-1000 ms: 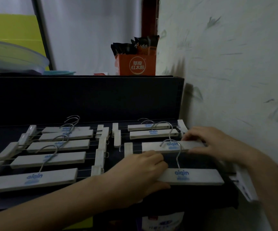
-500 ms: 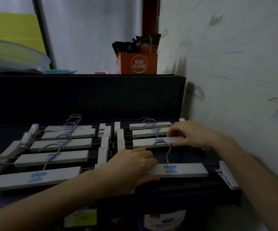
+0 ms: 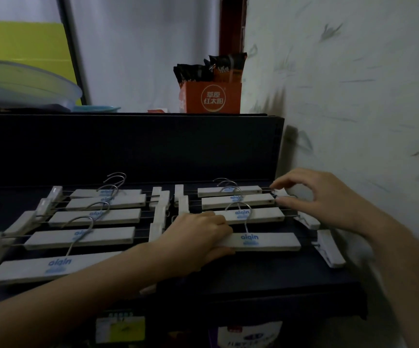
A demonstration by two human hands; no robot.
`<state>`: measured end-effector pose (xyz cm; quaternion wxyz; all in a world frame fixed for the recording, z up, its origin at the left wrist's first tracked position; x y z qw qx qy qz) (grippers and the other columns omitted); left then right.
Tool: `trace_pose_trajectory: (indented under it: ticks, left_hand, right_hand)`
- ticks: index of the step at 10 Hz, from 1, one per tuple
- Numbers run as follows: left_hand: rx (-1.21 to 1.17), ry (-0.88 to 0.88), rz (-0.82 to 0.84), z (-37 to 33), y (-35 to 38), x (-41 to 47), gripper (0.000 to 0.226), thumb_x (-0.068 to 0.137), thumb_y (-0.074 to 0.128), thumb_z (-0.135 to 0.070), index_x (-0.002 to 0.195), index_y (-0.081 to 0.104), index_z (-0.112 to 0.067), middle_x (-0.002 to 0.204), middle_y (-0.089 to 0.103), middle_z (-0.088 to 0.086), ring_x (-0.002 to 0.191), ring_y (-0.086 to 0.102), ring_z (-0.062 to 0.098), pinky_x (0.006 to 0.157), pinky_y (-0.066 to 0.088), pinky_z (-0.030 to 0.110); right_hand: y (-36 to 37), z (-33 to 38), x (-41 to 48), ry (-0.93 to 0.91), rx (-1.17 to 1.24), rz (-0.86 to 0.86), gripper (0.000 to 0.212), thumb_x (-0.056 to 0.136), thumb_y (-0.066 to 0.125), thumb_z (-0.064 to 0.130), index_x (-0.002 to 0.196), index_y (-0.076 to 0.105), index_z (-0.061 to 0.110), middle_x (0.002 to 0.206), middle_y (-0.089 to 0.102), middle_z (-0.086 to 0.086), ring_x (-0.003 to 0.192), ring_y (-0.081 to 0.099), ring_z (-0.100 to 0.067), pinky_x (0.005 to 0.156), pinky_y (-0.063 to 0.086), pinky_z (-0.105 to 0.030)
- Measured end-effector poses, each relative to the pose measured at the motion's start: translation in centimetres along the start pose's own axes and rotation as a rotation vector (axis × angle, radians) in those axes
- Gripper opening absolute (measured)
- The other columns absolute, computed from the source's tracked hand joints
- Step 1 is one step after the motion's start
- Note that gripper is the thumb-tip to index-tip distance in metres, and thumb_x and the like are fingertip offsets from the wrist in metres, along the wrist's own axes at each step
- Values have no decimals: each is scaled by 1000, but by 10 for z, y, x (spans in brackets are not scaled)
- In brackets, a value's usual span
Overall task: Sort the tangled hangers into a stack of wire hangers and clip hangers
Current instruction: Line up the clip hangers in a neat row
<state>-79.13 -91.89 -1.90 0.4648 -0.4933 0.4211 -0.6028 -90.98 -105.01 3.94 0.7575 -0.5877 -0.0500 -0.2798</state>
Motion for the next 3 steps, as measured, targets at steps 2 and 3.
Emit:
trace_pose_trajectory:
  ticks: [2, 3]
  left_hand:
    - [18, -18, -32, 2, -4, 3, 42, 89, 40, -53, 115, 53, -24, 110, 56, -3, 101, 51, 13, 79, 39, 26]
    - [-112, -21, -341, 6, -35, -16, 39, 88, 39, -52, 99, 62, -23, 92, 62, -7, 83, 54, 6, 72, 48, 26]
  right_hand:
    - [-18, 19, -15, -55, 61, -147, 20, 83, 62, 31, 103, 65, 31, 99, 64, 20, 97, 57, 5, 85, 48, -15]
    - [-40, 40, -27, -119, 123, -288, 20, 85, 61, 35, 105, 65, 30, 100, 65, 19, 96, 59, 4, 88, 44, -9]
Point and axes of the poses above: each hand's wrist, its own x-axis towards the middle knuckle, its own y-axis out of the palm, z = x × y, the point moved 6 cm from there along x, towards the middle knuckle
